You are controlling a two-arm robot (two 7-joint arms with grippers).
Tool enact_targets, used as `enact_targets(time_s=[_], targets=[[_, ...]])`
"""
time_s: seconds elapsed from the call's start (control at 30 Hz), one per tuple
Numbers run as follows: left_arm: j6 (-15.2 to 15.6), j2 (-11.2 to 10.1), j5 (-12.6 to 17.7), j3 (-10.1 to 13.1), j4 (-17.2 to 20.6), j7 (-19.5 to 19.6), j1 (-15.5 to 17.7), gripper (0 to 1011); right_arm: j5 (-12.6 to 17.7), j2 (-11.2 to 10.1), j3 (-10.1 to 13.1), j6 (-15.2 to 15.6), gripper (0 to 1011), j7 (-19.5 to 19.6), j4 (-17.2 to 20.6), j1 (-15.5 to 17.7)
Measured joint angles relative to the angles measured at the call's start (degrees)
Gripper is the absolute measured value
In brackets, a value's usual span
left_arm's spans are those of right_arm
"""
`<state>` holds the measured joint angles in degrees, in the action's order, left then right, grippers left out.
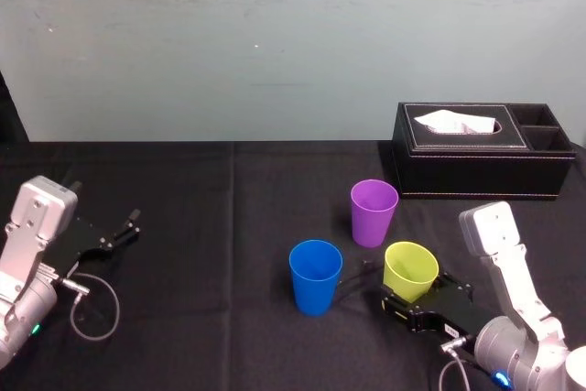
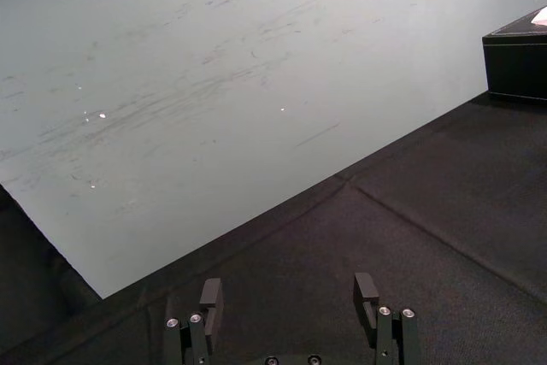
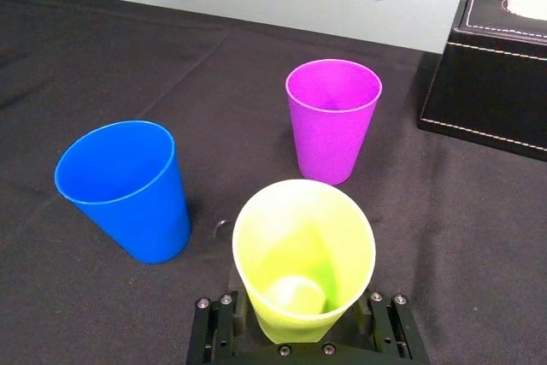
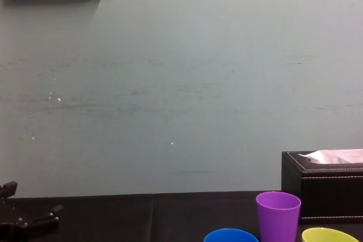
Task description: Stack the three plastic cups sequentially using one hand.
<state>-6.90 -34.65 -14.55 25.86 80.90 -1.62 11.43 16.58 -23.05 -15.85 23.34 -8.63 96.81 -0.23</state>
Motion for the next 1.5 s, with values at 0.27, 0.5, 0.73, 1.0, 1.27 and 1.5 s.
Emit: enact_targets(time_s=[0.27, 0.5, 0.73, 1.0, 1.27, 1.5], targets=[[0.0, 0.0, 0.0, 0.0, 0.0, 0.0, 0.0, 1000, -0.3, -0.1, -0.1, -0.1, 708, 0.0, 0.2, 0.0], [0.0, 0.0, 0.0, 0.0, 0.0, 0.0, 0.0, 1000, -4.5, -2.2, -1.1, -0.1, 707, -1.0, 3.5, -1.3], [0.0, 0.0, 0.0, 0.0, 0.0, 0.0, 0.0, 1000, -4.7, -2.6, -1.2, 2.6, 708, -5.1, 5.4, -5.2], [0.0, 0.0, 0.0, 0.0, 0.0, 0.0, 0.0, 1000, -2.2, -0.5, -1.3, 6.1, 708, -9.5, 3.9, -11.0], [0.0, 0.0, 0.0, 0.0, 0.0, 0.0, 0.0, 1000, -0.5, 1.2, -3.7, 8.2, 707, -11.4, 1.7, -15.5], [0.0, 0.0, 0.0, 0.0, 0.0, 0.0, 0.0, 1000, 0.2, 1.9, -5.7, 8.6, 708, -11.7, 0.8, -16.7]])
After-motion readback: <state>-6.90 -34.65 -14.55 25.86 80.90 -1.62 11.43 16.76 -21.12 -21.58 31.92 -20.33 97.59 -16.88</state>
